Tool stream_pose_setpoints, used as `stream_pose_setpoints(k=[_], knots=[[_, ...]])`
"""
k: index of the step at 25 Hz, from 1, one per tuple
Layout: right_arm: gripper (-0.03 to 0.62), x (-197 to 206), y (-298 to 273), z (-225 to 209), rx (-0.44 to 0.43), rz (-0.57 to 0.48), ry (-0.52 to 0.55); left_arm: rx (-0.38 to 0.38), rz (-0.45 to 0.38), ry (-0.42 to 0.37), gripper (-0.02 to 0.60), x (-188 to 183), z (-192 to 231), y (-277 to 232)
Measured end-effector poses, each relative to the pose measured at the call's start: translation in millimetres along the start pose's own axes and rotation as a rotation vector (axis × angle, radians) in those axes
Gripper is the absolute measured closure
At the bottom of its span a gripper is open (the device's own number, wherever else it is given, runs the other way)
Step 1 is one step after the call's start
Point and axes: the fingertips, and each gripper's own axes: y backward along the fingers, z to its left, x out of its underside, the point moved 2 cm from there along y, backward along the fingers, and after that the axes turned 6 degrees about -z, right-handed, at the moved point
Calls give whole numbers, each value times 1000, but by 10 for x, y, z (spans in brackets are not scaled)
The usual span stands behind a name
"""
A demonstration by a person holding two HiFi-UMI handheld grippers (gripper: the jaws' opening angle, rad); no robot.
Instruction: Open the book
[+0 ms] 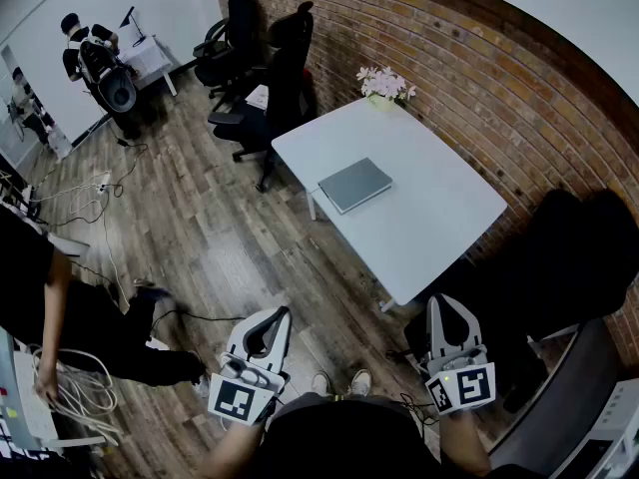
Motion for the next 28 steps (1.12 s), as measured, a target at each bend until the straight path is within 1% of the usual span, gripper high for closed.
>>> stream_pose_setpoints(k=[8, 12, 19, 24, 28], knots=[[583, 45, -121, 170, 0, 11, 8, 2, -6, 14, 557, 38, 201, 90], [583, 40, -219, 253, 13, -5, -32, -1, -7, 25, 557, 69, 360, 144], [583, 90, -409, 548, 19, 0, 12, 9, 2, 55, 557, 238, 657, 275], [583, 209, -598, 597, 32, 31, 4, 24, 23, 85, 557, 371, 806, 210], [583, 297, -911, 487, 34, 36, -4, 31, 38, 94, 557, 494, 974, -34]])
